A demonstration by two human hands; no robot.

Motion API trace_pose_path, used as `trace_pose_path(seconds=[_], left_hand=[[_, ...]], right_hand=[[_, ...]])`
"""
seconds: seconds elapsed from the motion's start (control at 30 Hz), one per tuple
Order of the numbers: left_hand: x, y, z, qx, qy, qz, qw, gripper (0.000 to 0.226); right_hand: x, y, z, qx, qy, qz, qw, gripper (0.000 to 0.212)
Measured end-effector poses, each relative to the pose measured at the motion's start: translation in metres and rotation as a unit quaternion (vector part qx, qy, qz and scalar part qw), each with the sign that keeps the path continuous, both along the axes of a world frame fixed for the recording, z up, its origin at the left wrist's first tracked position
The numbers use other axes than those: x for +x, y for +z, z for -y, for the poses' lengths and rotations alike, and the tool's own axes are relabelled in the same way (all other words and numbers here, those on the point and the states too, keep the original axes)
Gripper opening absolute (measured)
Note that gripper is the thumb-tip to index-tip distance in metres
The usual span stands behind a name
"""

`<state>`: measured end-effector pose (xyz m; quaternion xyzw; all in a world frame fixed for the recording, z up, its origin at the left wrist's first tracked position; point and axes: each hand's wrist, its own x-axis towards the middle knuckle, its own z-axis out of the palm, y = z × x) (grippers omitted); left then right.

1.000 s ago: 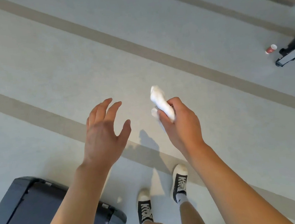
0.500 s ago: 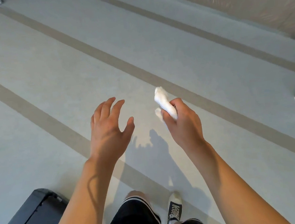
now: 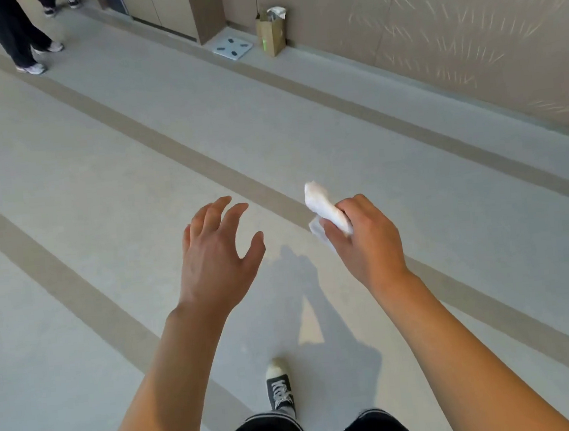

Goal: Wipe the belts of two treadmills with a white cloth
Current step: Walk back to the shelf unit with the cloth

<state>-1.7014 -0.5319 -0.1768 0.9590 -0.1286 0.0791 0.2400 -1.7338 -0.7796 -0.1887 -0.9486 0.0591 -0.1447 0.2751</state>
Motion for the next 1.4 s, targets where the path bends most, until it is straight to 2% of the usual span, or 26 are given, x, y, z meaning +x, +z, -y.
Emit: trace_pose_path(seconds=[0.2,0.37,0.7,0.93,1.17,1.4], left_hand=[[0.134,0.035,0.003,-0.001,-0.015,0.018,1.000,0.055],[0.229,0.038,0.018,0.004,-0.020,0.018,1.000,0.055],[0.411,0.059,0.064,0.031,0.006,0.008,0.999,0.055],[0.518,0.063,0.083,0.000,0.028,0.000,1.000,0.054],[0.636,0.053,0.055,-0.032,0.046,0.006,0.998,0.054],[0.780,0.047,-0.025,-0.061,0.065,0.010,0.996,0.055]], right_hand=[[0.119,0.026,-0.006,-0.031,-0.001,0.019,0.999,0.029],[0.220,0.028,0.010,-0.046,0.013,0.036,0.998,0.030],[0.429,0.034,0.061,0.022,0.072,0.064,0.995,0.026],[0.547,0.041,0.079,0.052,0.080,0.082,0.992,0.028],[0.669,0.036,0.050,0.057,0.090,0.080,0.991,0.028],[0.819,0.039,-0.026,0.043,0.101,0.078,0.991,0.029]])
